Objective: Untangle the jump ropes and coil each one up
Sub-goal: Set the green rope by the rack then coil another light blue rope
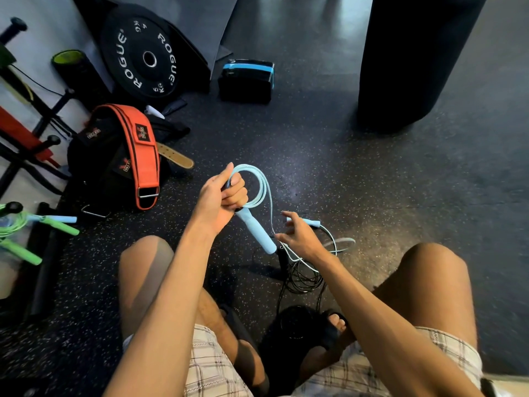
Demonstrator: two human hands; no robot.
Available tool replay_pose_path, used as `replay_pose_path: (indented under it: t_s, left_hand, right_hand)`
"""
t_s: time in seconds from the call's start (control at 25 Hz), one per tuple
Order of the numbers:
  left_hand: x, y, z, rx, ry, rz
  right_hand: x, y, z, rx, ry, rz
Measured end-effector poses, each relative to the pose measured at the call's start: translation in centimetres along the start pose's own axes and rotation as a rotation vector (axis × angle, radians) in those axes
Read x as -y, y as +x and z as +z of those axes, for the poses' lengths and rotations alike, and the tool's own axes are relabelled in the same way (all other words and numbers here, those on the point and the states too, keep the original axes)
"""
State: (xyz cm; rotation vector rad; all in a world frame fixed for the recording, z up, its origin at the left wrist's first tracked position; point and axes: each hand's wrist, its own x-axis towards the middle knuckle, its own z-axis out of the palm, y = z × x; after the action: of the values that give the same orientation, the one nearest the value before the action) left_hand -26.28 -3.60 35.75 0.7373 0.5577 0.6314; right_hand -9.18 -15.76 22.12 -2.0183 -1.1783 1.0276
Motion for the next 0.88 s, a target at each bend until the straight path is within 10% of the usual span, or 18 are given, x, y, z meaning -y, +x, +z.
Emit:
replay_pose_path:
  t_s: [0.88]
  left_hand:
    - [-0.9,1.0,-1.0,-0.07,-0.019,0.146]
  right_hand:
    - [-0.3,0.6,2.3,0.129,-0.098,0.003]
